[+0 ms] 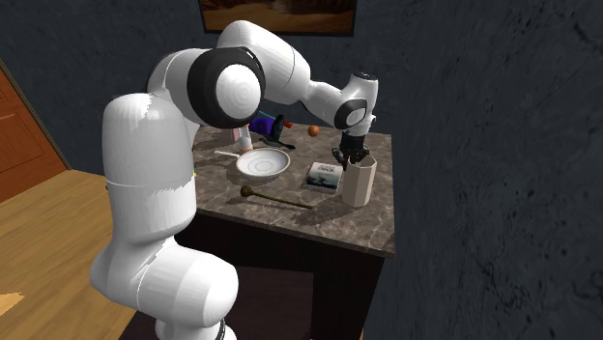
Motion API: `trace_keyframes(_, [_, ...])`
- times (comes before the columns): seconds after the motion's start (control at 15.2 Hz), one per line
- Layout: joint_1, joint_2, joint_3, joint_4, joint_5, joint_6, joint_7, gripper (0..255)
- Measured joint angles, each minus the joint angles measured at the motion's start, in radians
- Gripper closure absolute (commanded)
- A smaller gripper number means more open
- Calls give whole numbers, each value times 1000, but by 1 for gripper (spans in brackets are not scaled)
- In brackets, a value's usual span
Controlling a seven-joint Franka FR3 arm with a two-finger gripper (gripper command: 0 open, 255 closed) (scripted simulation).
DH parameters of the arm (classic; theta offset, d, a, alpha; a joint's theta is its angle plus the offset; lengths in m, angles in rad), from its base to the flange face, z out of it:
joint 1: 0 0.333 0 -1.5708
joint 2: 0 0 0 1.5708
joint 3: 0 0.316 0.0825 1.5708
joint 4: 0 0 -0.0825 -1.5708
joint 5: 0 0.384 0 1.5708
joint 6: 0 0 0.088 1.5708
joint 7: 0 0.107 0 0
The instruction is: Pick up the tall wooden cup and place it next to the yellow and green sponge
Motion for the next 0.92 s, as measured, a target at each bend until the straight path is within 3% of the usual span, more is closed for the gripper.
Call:
trace_keyframes(0.46, [0, -2, -1, 2, -2, -4, 1, 255])
trace_keyframes(0.92, [7, -37, -11, 51, -33, -81, 30, 255])
